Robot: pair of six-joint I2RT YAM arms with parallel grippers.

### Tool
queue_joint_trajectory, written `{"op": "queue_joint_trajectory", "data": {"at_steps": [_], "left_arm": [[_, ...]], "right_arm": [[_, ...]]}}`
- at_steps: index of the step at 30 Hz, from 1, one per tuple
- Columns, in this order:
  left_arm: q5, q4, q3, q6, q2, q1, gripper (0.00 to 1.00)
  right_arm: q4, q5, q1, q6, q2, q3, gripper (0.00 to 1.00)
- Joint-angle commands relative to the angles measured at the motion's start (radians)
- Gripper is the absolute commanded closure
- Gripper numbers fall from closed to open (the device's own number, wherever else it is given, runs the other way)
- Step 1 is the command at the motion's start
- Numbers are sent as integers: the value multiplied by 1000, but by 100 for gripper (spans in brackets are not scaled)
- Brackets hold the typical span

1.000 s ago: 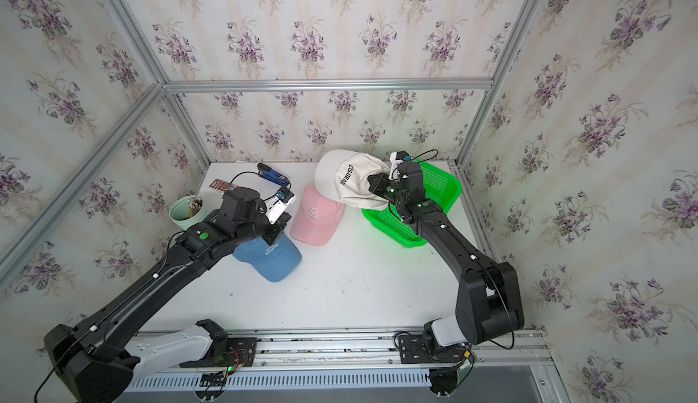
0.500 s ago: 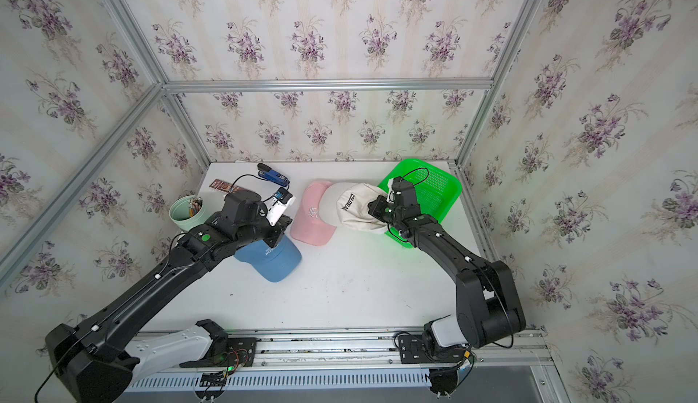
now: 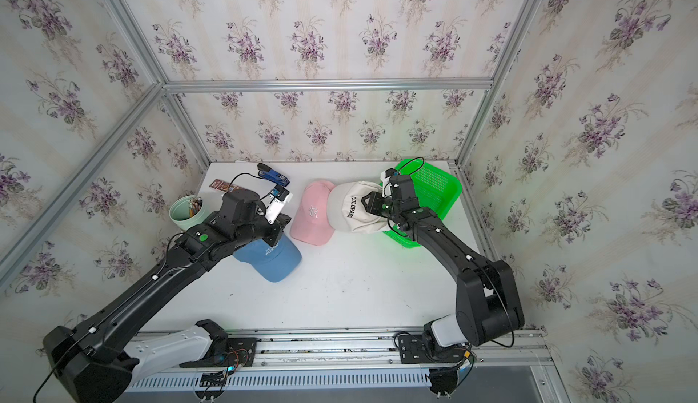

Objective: Turn the baseball cap inside out
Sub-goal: Place the baseball cap at the center of the board.

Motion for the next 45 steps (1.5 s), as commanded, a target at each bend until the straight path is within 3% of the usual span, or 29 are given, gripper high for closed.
{"op": "queue_joint_trajectory", "data": {"at_steps": [1,11,28,33,38,42,45], "left_arm": [[-5,-44,21,-32,14,2,87],[6,-29,48,-60,39,25,87],[137,12,26,-124,13,161,87],[131,8,19,-98,16,165,88],[120,-17,36,-86,54,165,88],[121,-30,60,-83,69,170,88],[126,-23,63,-84,68,181,88]], "right_arm": [[-53,32,1,-96,-28,-1,53],[-88,108,-1,-166,-100,-16,48],[-94,63,22,-171,-118,-49,48],[-85,82,22,-171,-112,-51,48],[-94,55,15,-194,-81,5,46],[-45,-72,-53,-176,-95,14,45],[-54,-82,-69,-194,-101,28,45]]}}
